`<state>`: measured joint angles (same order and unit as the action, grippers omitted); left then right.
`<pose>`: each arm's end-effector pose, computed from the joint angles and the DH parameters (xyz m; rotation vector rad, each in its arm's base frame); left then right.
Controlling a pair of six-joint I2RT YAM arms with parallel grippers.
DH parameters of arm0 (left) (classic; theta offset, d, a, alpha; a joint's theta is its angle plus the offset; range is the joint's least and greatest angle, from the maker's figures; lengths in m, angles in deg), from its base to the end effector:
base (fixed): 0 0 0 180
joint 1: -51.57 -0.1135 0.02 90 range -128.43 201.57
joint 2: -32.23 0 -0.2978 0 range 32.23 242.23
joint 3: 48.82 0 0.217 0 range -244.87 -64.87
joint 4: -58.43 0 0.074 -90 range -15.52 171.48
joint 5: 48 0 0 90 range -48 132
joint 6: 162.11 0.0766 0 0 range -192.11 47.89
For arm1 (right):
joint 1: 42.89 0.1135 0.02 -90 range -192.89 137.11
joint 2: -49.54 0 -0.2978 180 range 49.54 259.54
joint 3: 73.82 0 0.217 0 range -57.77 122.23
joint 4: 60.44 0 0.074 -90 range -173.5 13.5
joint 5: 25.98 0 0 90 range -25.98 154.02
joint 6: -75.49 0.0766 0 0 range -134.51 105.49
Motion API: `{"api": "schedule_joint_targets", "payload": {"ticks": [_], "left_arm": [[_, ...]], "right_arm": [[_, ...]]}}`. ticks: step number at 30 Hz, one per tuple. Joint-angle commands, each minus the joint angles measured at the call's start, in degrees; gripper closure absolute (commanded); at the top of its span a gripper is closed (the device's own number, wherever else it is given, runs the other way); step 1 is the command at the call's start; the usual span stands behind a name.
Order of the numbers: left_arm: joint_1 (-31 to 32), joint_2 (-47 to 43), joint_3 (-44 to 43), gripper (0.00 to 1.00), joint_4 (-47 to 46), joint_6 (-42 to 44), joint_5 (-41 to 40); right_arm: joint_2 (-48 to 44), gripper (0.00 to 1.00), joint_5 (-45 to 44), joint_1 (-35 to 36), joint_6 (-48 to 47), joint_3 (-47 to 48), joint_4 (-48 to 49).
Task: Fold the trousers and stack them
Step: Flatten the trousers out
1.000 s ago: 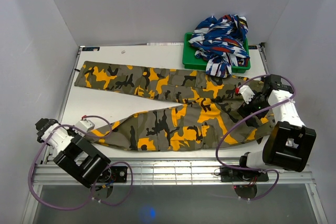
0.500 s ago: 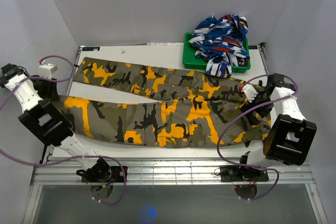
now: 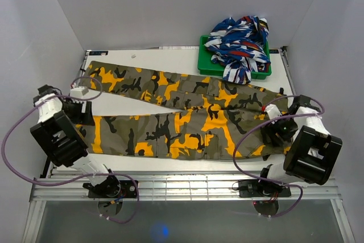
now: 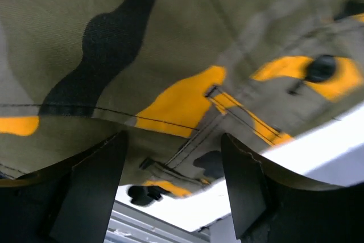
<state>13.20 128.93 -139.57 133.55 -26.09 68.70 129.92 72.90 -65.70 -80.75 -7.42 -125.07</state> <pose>0.2508 0.1547 0.2461 0.2297 2.6867 -0.3326 0.1985 -0.0707 0.2080 -1.0906 2.6780 -0.0421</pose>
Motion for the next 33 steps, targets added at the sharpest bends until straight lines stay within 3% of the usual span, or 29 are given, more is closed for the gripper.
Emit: {"api": "schedule_joint_targets", "payload": {"ticks": [1, 3, 4, 5, 7, 9, 12, 15, 18, 23, 26, 30, 33], "left_arm": [[3.0, -2.4, 13.8, 0.17, -10.5, 1.4, -4.4], [3.0, -2.9, 16.7, 0.18, -10.7, 1.4, -4.4], [3.0, -5.6, 22.3, 0.20, -10.6, 4.1, -5.8], [3.0, -7.3, 23.6, 0.21, -10.6, 4.8, -7.0], [3.0, -9.6, 28.2, 0.25, -7.8, 8.6, -8.1], [3.1, -11.5, 27.5, 0.27, -5.3, 10.0, -6.6], [3.6, -12.0, 20.6, 0.27, 0.2, 10.1, 1.5], [6.8, -8.2, 6.4, 0.22, -0.2, 1.5, 7.3], [10.0, 0.6, -7.0, 0.22, -5.0, -8.4, 13.3], [16.0, 20.2, -27.0, 0.23, -13.6, -20.9, 9.8], [18.8, 29.4, -35.4, 0.23, -14.8, -23.0, 6.2], [20.9, 33.7, -34.6, 0.26, -16.4, -23.4, 2.2], [21.0, 32.1, -27.1, 0.30, -16.4, -21.6, -0.9]], "right_arm": [[1.4, 0.30, -5.3, -1.2, -4.7, -10.5, 9.6], [3.4, 0.31, -7.6, -2.9, -6.5, -12.8, 13.4], [10.3, 0.36, -12.1, -12.4, -12.1, -8.2, 15.2], [11.2, 0.37, -12.2, -15.3, -12.9, -4.9, 14.5], [11.6, 0.37, -9.5, -17.2, -15.8, 1.0, 8.2], [10.5, 0.37, -5.4, -17.0, -16.3, 3.8, 4.1], [9.4, 0.36, 0.9, -14.6, -13.8, 10.5, -2.0], [10.0, 0.34, 8.4, -10.6, -7.3, 18.5, -6.2], [11.1, 0.33, 11.0, -4.9, 0.1, 23.7, -3.5], [19.0, 0.35, 8.0, 2.9, 8.8, 29.2, 2.7], [23.6, 0.36, 6.6, 4.7, 10.3, 31.6, 5.6], [27.2, 0.37, 4.6, 6.5, 10.5, 30.8, 8.7], [27.6, 0.39, 2.5, 7.3, 8.9, 26.2, 12.1]]}}
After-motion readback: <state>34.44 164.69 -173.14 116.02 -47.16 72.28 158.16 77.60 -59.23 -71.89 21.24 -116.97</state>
